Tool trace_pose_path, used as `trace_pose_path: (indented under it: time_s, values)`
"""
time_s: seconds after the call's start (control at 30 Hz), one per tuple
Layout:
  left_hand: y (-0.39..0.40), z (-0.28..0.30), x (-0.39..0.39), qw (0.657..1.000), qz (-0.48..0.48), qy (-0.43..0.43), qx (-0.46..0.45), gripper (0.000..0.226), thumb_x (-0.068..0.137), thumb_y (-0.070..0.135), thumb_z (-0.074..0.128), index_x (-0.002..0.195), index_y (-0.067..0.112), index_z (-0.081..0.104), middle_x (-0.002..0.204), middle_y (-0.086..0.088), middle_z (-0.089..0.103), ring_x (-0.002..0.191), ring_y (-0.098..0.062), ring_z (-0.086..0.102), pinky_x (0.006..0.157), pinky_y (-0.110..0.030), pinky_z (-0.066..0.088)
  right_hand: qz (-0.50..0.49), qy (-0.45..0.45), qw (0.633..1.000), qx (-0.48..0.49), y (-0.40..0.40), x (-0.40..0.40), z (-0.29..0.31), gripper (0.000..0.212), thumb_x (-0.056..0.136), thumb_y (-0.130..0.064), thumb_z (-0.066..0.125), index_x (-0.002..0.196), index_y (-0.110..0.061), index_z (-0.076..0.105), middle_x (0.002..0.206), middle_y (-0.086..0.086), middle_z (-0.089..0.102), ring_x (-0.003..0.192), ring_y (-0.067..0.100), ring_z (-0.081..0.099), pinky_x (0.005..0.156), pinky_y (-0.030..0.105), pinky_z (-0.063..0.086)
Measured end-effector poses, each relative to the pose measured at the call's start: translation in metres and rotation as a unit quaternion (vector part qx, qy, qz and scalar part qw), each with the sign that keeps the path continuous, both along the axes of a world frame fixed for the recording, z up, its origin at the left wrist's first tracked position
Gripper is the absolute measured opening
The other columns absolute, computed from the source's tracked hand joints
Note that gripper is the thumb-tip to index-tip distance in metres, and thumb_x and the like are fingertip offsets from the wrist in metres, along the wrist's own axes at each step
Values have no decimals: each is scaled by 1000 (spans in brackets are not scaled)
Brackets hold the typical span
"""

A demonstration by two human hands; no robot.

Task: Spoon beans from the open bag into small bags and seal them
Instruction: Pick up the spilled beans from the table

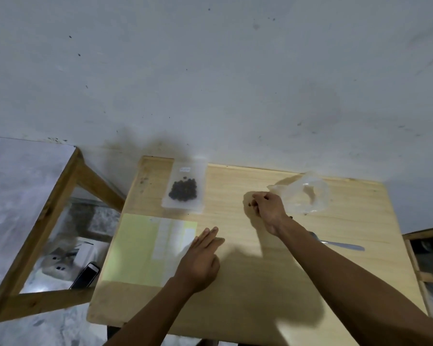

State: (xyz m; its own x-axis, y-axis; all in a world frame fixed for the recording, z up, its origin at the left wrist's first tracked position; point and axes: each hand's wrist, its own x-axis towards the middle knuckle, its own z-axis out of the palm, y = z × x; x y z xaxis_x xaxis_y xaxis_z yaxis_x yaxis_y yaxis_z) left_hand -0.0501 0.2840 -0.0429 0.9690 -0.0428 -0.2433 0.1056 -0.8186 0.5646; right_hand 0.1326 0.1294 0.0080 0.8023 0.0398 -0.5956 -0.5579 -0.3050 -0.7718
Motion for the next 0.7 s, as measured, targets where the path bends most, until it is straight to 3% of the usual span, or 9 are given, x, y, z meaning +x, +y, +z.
trace_pose_path:
  time_s: [0.13, 0.23, 0.37, 0.47, 0.6, 0.7]
  values:
    - [-3, 4, 2, 1000, 2, -9, 19, 51, 97, 20, 38, 147, 23, 36, 163, 4, 12, 150, -11, 1, 119, -24, 4, -42, 133, 977, 164, -19, -3, 14, 26, 99, -11, 45, 110, -3, 67, 71, -1, 56, 51, 5, 45, 52, 19, 32]
    - [-13, 9, 9, 998, 7, -27, 64, 50, 94, 19, 42, 144, 19, 41, 159, -4, 23, 149, -22, 12, 120, -31, 15, -5, 191, 951, 242, -35, -15, 24, 21, 101, -12, 43, 105, -7, 63, 70, -1, 52, 52, 4, 47, 49, 14, 34]
    - [-38, 10, 26, 991, -51, -1, 122, 54, 90, 20, 47, 144, 16, 40, 154, -10, 28, 144, -37, 14, 120, -44, 20, -9, 171, 961, 218, -69, -32, 25, 22, 99, -12, 50, 108, -1, 67, 82, 4, 65, 66, 10, 59, 57, 16, 50]
    - [-60, 4, 36, 985, -114, -30, 122, 56, 87, 23, 55, 140, 12, 45, 150, -14, 34, 141, -43, 21, 116, -50, 27, -54, 151, 963, 216, -109, -57, 24, 20, 98, -8, 53, 110, 2, 66, 83, 6, 67, 70, 12, 61, 61, 18, 51]
    - [-97, 0, 41, 967, -223, -35, 116, 61, 94, 30, 50, 149, 13, 32, 161, -14, 16, 150, -31, 10, 120, -40, 13, -151, 108, 962, 200, -174, -107, 20, 18, 95, 7, 50, 102, 4, 67, 86, 12, 67, 77, 18, 63, 67, 19, 54]
    - [-123, -5, 38, 948, -283, -66, 131, 62, 88, 34, 61, 143, 12, 45, 156, -17, 30, 145, -33, 26, 115, -48, 27, -245, 80, 953, 158, -227, -147, 19, 20, 95, 10, 49, 100, 4, 66, 89, 16, 67, 79, 21, 65, 67, 22, 57]
